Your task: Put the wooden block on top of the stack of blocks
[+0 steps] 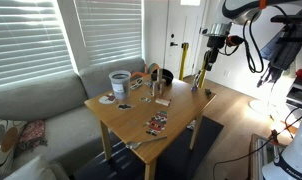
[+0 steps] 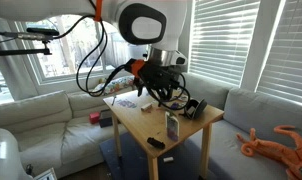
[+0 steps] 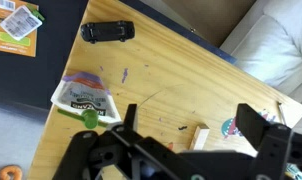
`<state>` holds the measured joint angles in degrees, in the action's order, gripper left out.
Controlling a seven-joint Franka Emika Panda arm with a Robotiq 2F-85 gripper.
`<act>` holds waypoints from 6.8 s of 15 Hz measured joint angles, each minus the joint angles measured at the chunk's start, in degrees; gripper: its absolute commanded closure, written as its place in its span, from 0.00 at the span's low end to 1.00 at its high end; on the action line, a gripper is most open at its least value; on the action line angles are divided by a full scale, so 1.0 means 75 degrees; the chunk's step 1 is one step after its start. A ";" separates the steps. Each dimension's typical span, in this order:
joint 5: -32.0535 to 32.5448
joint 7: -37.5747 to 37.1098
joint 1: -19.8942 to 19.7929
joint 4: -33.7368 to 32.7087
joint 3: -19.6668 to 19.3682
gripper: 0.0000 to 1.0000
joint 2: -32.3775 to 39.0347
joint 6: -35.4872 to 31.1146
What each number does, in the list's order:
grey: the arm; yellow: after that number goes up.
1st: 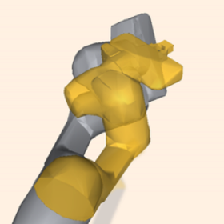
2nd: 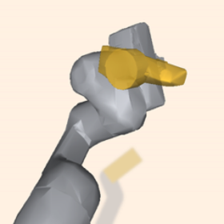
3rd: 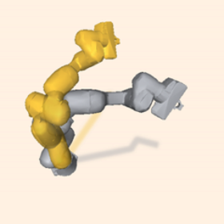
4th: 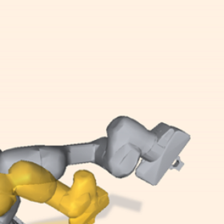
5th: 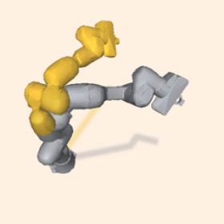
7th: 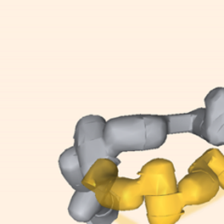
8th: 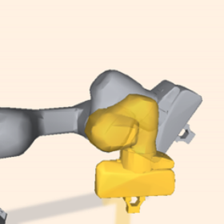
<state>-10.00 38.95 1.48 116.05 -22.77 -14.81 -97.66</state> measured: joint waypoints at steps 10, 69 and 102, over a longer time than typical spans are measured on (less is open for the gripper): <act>0.0000 0.0000 0.0000 0.0000 0.0000 0.00 0.0000 -0.0002; 0.1823 -0.5279 0.0249 0.2781 0.3631 0.45 0.1392 -0.7962; 0.2444 -0.7251 -0.0039 -0.1407 0.3502 0.93 0.1233 -0.4659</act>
<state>8.33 -15.43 1.18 105.50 3.49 -5.56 -132.61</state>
